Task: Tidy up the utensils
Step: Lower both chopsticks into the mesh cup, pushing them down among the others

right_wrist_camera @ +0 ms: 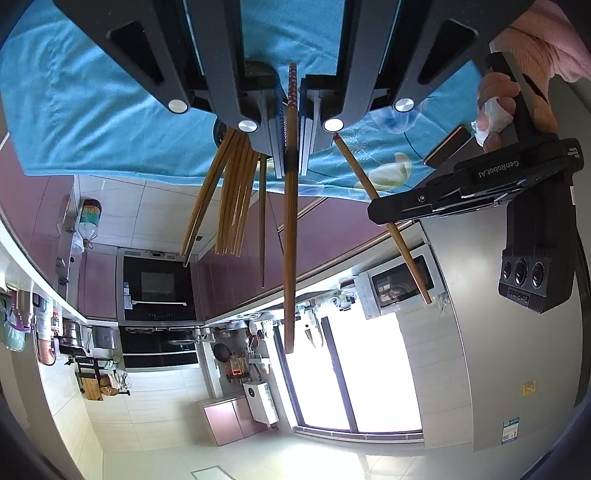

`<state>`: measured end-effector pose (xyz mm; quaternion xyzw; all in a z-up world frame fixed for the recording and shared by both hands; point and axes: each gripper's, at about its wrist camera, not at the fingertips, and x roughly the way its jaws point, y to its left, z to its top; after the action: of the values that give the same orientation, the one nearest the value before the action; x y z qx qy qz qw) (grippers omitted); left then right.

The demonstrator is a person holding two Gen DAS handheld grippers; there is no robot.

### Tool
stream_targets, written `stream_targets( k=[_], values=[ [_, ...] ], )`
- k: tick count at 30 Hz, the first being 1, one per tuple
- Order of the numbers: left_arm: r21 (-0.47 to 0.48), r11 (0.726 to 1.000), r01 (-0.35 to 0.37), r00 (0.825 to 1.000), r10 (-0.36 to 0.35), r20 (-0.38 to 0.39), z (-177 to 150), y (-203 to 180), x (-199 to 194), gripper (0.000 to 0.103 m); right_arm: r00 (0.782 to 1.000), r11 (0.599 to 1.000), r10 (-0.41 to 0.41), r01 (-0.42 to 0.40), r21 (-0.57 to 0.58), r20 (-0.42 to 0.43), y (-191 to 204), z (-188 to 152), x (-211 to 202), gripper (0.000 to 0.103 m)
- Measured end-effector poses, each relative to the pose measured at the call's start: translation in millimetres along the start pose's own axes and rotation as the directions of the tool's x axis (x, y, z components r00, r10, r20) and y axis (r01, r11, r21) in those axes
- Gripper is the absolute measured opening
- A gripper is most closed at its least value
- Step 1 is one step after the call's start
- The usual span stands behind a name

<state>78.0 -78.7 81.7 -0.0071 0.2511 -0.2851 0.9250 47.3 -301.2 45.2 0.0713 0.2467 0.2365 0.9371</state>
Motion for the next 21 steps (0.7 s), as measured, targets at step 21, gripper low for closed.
stream_targets(
  k=[21],
  values=[
    [0.005,1.0,0.0,1.0,0.0,0.005,12,-2,6,0.007,0.999,1.0,-0.018,0.018,0.009,0.03,0,-1,-3,0.006]
  ],
)
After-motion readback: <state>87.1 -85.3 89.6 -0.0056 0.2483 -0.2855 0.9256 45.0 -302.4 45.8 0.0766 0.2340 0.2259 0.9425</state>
